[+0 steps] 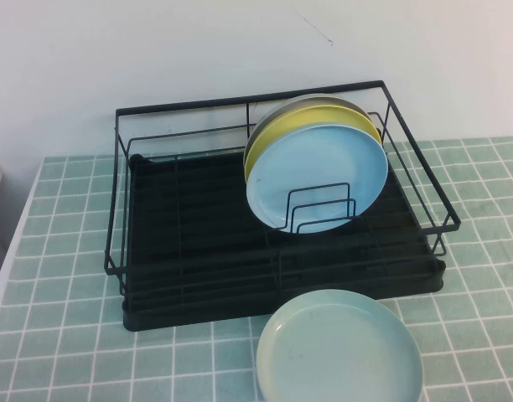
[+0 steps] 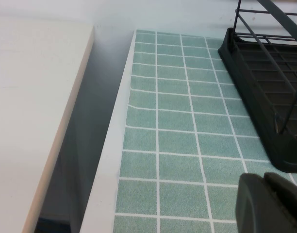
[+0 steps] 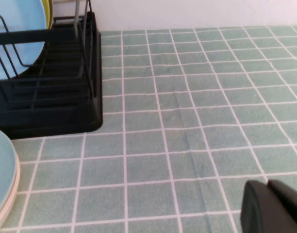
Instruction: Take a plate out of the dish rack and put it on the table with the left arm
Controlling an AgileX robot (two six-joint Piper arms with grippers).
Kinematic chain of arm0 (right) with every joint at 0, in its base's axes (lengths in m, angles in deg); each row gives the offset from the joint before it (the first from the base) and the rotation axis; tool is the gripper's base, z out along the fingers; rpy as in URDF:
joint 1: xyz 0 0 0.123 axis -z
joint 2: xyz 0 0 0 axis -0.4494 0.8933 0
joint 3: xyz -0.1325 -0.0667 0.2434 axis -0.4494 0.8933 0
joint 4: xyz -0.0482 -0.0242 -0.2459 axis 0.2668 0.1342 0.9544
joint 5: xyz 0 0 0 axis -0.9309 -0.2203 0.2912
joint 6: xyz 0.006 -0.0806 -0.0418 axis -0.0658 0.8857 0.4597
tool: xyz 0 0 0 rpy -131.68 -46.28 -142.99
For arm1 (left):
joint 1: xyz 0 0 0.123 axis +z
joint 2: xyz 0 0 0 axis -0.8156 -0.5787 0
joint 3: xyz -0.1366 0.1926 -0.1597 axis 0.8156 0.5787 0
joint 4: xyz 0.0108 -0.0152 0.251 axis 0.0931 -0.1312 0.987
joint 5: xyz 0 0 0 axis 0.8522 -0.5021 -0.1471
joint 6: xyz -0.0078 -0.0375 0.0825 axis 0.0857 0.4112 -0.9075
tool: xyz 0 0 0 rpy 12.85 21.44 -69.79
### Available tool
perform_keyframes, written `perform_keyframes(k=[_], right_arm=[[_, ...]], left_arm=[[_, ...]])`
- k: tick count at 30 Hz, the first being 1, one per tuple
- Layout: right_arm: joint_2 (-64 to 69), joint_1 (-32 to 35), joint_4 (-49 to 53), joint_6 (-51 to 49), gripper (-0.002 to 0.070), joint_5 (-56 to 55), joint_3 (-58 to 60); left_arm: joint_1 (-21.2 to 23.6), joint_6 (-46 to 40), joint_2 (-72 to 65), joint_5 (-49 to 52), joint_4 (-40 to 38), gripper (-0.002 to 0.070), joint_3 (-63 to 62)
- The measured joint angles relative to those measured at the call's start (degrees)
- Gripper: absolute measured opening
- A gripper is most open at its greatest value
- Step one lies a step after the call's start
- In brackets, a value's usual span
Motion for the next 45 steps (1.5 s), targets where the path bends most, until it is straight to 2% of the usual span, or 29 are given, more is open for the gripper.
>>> perform_keyframes(k=[34,45], right_arm=[[0.00,0.00,0.00,0.00,-0.0001,0.00,0.00],[0.00,0.00,0.00,0.00,-0.0001,0.00,0.00]], left_arm=[[0.00,0.00,0.00,0.00,0.04,-0.0004,0.00],[0.00,-0.10,0.00,-1.56,2.44,-0.0004,0.05]])
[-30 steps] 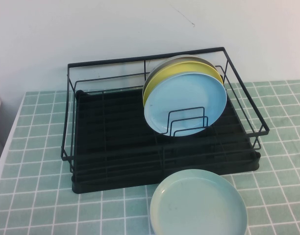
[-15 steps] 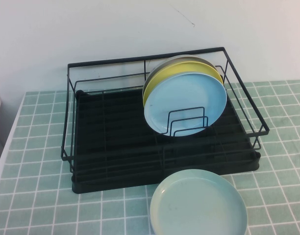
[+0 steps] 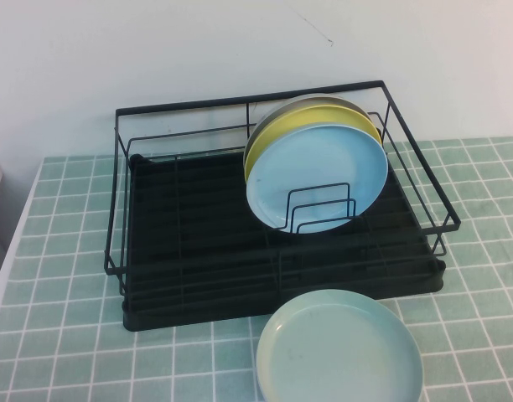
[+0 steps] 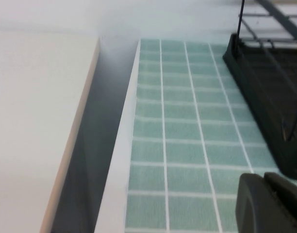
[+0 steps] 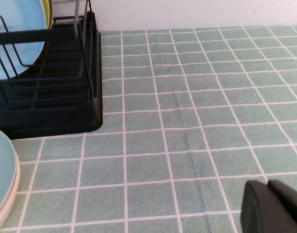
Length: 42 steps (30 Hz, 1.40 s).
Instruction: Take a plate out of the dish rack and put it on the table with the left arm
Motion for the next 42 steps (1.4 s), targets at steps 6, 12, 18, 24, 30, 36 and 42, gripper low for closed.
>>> perform_keyframes(k=[6,12,18,24,30,36,42], right_arm=[[0.00,0.00,0.00,0.00,-0.0001,0.00,0.00],[0.00,0.00,0.00,0.00,-0.0001,0.00,0.00],[0.00,0.00,0.00,0.00,-0.0001,0.00,0.00],[0.00,0.00,0.00,0.00,-0.0001,0.00,0.00],[0.00,0.00,0.00,0.00,-0.0001,0.00,0.00],[0.00,0.00,0.00,0.00,-0.0001,0.00,0.00],[0.00,0.00,0.00,0.00,-0.0001,0.00,0.00]], left_arm=[[0.00,0.00,0.00,-12.67,0.11,-0.0004,0.22],[0.00,0.11,0.00,-34.18,0.24,-0.0004,0.22],[0.00,0.11,0.09,-44.61,0.82,-0.0004,0.22],[0.00,0.11,0.09,-44.76,1.04,-0.0004,0.22],[0.00,4.61,0.09,-55.33,1.64,-0.0004,0.22],[0.00,5.37,0.09,-64.84,2.43,-0.0004,-1.27],[0.00,9.27,0.13,-59.64,5.47,-0.0004,-14.19]])
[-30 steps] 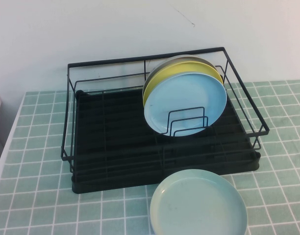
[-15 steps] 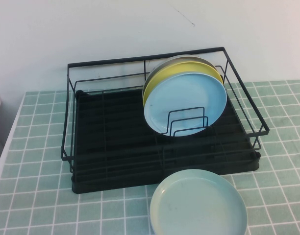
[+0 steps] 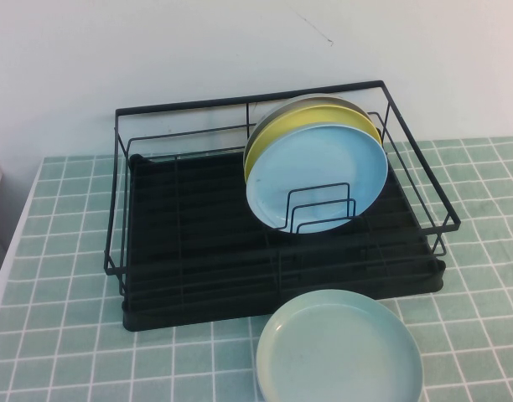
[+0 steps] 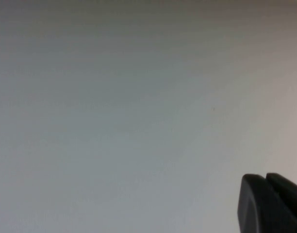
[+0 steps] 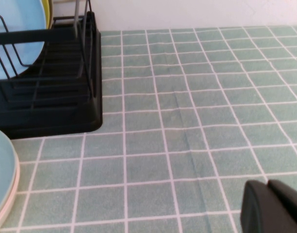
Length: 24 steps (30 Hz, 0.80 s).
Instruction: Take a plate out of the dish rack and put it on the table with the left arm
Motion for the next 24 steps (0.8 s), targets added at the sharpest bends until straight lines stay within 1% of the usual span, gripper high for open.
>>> perform_keyframes(k=[3,8,13,15,20,22,24], right_arm=[[0.00,0.00,0.00,0.00,-0.0001,0.00,0.00],[0.00,0.00,0.00,0.00,-0.0001,0.00,0.00],[0.00,0.00,0.00,0.00,-0.0001,0.00,0.00],[0.00,0.00,0.00,0.00,-0.0001,0.00,0.00],[0.00,0.00,0.00,0.00,-0.0001,0.00,0.00],[0.00,0.00,0.00,0.00,-0.0001,0.00,0.00],[0.00,0.00,0.00,0.00,-0.0001,0.00,0.00]], left_arm=[[0.00,1.08,0.10,7.47,2.26,-0.0004,-8.87],[0.00,0.60,-0.71,27.15,4.60,-0.0004,-20.53],[0.00,0.10,-5.54,42.73,4.81,-0.0004,-26.78],[0.00,0.10,-8.53,51.22,4.66,-0.0004,-28.64],[0.00,-0.47,-17.62,72.96,0.46,-0.0004,-32.14],[-0.16,-2.75,-22.17,80.51,-2.77,-0.0004,-33.24],[-1.17,-8.01,-26.39,85.55,-6.71,-0.0004,-34.09]])
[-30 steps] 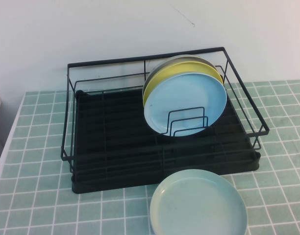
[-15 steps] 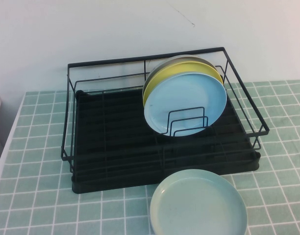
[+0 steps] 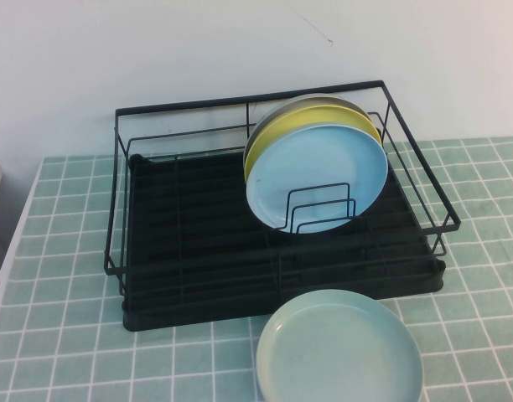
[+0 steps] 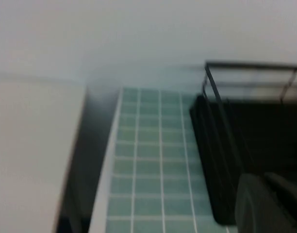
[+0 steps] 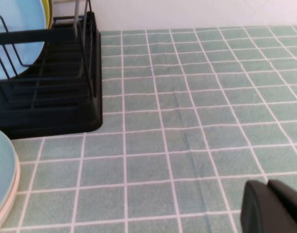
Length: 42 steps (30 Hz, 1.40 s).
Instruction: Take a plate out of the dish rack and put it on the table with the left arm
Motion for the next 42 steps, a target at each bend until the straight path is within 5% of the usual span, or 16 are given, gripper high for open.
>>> perform_keyframes(k=[7,20,28,36,42], right_arm=[[0.00,0.00,0.00,0.00,-0.0001,0.00,0.00],[0.00,0.00,0.00,0.00,-0.0001,0.00,0.00],[0.00,0.00,0.00,0.00,-0.0001,0.00,0.00],[0.00,0.00,0.00,0.00,-0.0001,0.00,0.00],[0.00,0.00,0.00,0.00,-0.0001,0.00,0.00]], left_arm=[[-5.00,-27.86,-16.14,8.53,-23.03,-0.0004,-2.88],[-5.57,-62.02,-32.46,0.04,-59.58,-0.0004,-5.90],[-5.57,-71.64,-41.85,0.66,-61.77,0.0021,-11.48],[-9.21,-80.74,-49.02,0.28,-62.19,0.0316,-16.33],[-13.53,-86.03,-54.56,-3.81,-62.43,0.0407,-18.13]])
